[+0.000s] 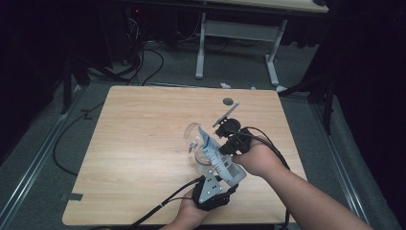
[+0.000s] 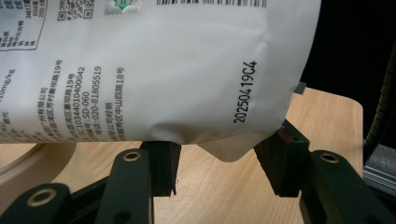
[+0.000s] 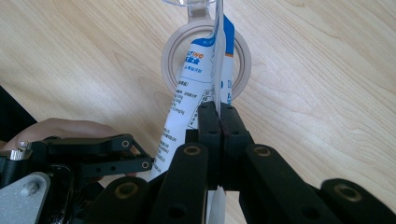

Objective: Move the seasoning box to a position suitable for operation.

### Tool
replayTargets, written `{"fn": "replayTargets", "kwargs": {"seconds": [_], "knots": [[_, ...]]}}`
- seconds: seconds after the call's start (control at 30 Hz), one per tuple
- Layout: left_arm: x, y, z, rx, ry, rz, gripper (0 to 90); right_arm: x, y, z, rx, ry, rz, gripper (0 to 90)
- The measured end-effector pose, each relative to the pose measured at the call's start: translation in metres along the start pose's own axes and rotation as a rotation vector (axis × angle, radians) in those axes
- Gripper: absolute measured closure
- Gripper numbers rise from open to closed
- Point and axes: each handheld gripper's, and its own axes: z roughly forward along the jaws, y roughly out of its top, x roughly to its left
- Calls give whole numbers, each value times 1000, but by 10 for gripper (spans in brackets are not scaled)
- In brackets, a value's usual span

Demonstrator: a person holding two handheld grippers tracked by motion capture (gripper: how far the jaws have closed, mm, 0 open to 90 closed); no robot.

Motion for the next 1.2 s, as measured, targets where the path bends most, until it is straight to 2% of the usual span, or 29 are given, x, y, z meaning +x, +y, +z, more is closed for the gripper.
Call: {"fn": "replayTargets", "kwargs": {"seconds": [1.17, 1.2], "knots": [[0, 2, 0, -8, -9, -4, 530, 3, 1, -2, 9, -1, 0, 895], [0, 2, 0, -10, -8, -5, 531, 1, 2, -2, 2, 0, -24, 895]]}}
